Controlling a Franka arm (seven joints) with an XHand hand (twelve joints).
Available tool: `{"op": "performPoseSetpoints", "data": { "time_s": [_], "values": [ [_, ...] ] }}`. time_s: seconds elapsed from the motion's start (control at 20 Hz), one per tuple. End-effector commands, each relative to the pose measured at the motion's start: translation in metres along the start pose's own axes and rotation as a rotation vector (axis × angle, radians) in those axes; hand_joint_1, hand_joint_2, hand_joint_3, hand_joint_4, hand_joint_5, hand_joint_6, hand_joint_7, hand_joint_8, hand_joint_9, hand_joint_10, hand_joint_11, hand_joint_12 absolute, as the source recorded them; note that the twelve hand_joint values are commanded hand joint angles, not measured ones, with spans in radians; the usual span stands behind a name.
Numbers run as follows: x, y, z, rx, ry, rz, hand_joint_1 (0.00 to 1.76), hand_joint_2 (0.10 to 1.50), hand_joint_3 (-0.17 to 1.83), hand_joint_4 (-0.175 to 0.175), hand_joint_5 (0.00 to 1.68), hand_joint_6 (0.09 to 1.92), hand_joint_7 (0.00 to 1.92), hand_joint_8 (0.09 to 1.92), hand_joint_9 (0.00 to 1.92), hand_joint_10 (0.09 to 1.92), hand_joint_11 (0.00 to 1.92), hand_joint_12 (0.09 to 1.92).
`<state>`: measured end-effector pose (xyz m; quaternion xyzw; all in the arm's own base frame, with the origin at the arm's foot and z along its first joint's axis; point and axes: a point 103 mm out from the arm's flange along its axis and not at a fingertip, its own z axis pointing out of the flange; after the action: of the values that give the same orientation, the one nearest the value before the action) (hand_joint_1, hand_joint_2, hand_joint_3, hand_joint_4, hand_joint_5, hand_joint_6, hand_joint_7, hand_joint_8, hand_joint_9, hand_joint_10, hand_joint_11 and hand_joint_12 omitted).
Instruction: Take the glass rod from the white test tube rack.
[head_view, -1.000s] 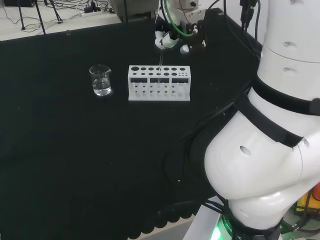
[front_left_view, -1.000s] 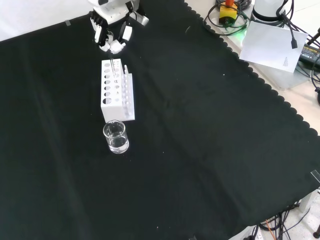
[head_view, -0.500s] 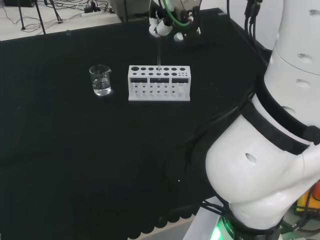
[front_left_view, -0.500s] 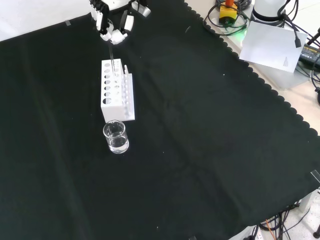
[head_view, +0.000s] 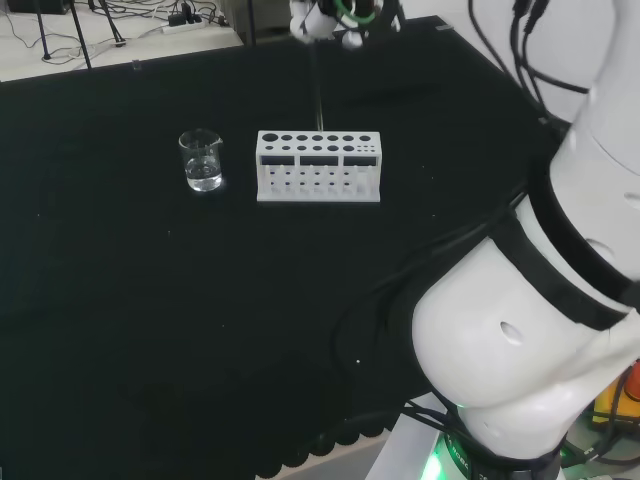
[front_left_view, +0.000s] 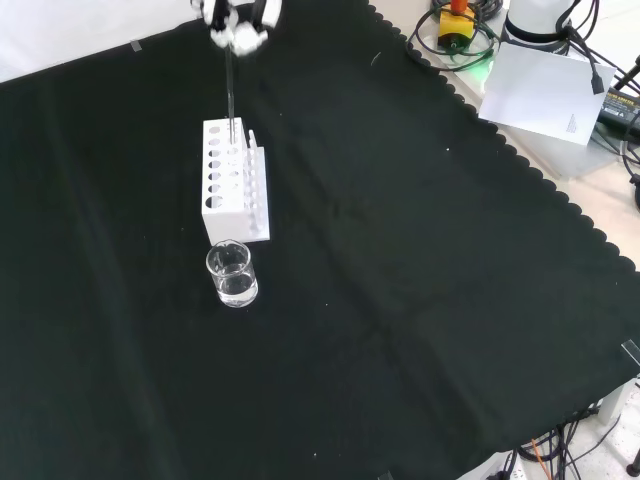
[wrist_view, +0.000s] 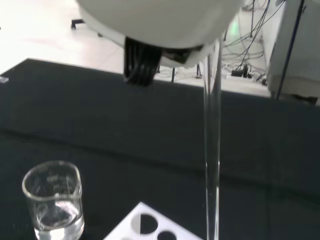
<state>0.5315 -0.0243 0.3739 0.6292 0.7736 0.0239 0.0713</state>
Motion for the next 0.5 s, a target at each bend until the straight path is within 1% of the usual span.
{"op": "performPoseSetpoints", "data": {
  "time_s": [0.05, 0.3, 0.5],
  "values": [
    [0.0034, -0.0106, -0.0571, -0.041, -0.016, 0.01, 1.23, 0.5, 0.89, -0.175, 1.35, 0.64, 1.69, 0.67, 1.79, 0.6, 1.66, 0.84],
    [0.0062, -0.0098, -0.0584, -0.052, 0.0, 0.007, 1.23, 0.5, 0.9, -0.175, 1.35, 0.63, 1.7, 0.67, 1.79, 0.59, 1.66, 0.84],
    [0.0095, -0.0122, -0.0569, -0.067, 0.027, -0.007, 1.23, 0.5, 0.9, -0.175, 1.36, 0.63, 1.7, 0.67, 1.79, 0.59, 1.66, 0.84]
  ]
}}
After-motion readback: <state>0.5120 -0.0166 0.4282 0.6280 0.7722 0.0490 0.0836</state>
